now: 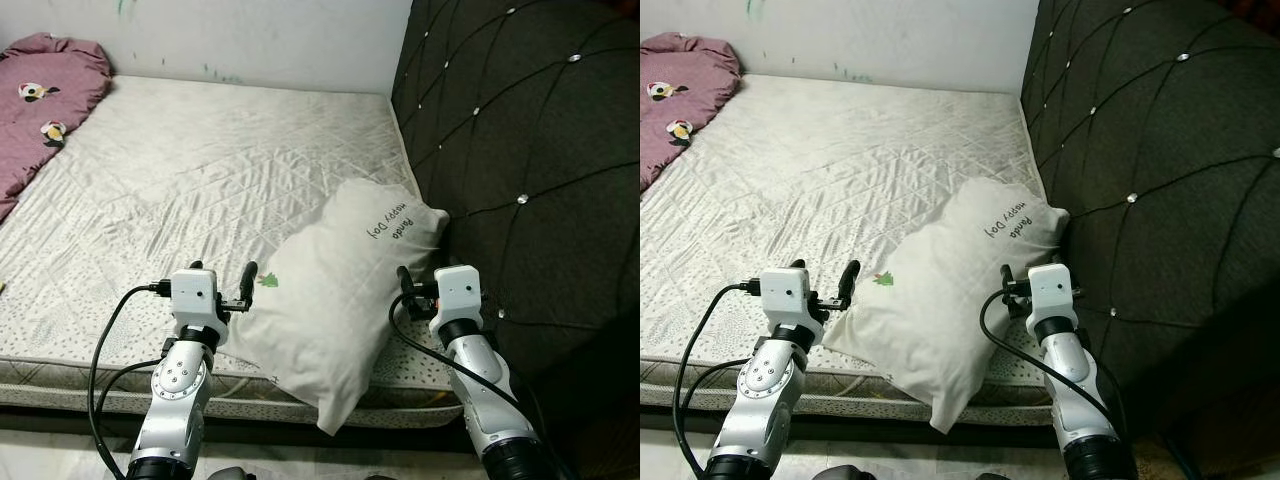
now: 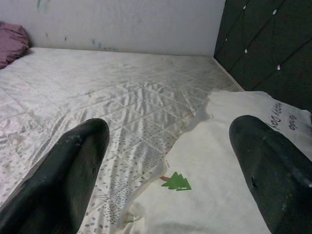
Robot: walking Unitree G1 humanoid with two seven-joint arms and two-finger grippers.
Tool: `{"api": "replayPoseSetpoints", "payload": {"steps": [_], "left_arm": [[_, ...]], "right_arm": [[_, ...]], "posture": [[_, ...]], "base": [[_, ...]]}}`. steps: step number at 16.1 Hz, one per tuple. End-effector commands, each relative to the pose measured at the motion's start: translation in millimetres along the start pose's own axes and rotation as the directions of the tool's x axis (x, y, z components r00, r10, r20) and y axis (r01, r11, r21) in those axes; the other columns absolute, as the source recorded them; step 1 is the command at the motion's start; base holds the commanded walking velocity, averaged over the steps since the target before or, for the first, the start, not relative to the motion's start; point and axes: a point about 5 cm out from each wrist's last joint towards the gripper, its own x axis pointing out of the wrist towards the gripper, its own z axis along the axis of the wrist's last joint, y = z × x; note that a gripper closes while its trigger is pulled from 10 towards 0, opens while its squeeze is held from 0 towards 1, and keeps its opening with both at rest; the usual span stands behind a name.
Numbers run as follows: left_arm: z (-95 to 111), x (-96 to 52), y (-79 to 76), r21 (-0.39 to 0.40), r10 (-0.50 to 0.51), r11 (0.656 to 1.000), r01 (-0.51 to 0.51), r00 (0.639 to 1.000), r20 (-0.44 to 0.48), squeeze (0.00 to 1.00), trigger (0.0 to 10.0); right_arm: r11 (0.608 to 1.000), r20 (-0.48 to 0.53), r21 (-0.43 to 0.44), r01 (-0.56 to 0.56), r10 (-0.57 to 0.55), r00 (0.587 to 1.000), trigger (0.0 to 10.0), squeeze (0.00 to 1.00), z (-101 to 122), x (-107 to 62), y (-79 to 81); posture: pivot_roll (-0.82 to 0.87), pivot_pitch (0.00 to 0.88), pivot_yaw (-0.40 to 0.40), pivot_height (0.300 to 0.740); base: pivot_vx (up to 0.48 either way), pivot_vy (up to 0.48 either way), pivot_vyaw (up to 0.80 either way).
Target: Clean up the room
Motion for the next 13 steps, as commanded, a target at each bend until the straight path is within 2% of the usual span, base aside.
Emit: {"api": "replayPoseSetpoints", "payload": {"steps": [1, 4, 13], "left_arm": [[1.3, -0.3, -0.2, 0.011, -0.004, 1.000, 0.004, 1.000, 0.000, 0.00, 10.0], [1.4, 0.0, -0.7, 0.012, -0.002, 1.000, 0.002, 1.000, 0.001, 0.00, 10.0], [1.8, 0.6, -0.5, 0.020, 0.003, 1.000, -0.003, 1.000, 0.004, 0.00, 10.0]], "right_arm": [[1.000, 0.021, 0.002, 0.008, -0.008, 1.000, 10.0, 0.00, 4.4, -0.5, -2.5], [1.000, 0.019, 0.003, 0.004, -0.004, 1.000, 10.0, 0.00, 4.0, -0.6, -2.4], [1.000, 0.015, 0.002, -0.008, 0.008, 1.000, 10.0, 0.00, 3.6, -1.3, -0.7]], "posture": [[-0.05, 0.000, -0.045, 0.740], [-0.05, 0.000, -0.048, 0.740], [-0.05, 0.000, -0.055, 0.660]], "base": [[0.000, 0.000, 0.00], [0.000, 0.000, 0.00], [0.000, 0.000, 0.00]]}}
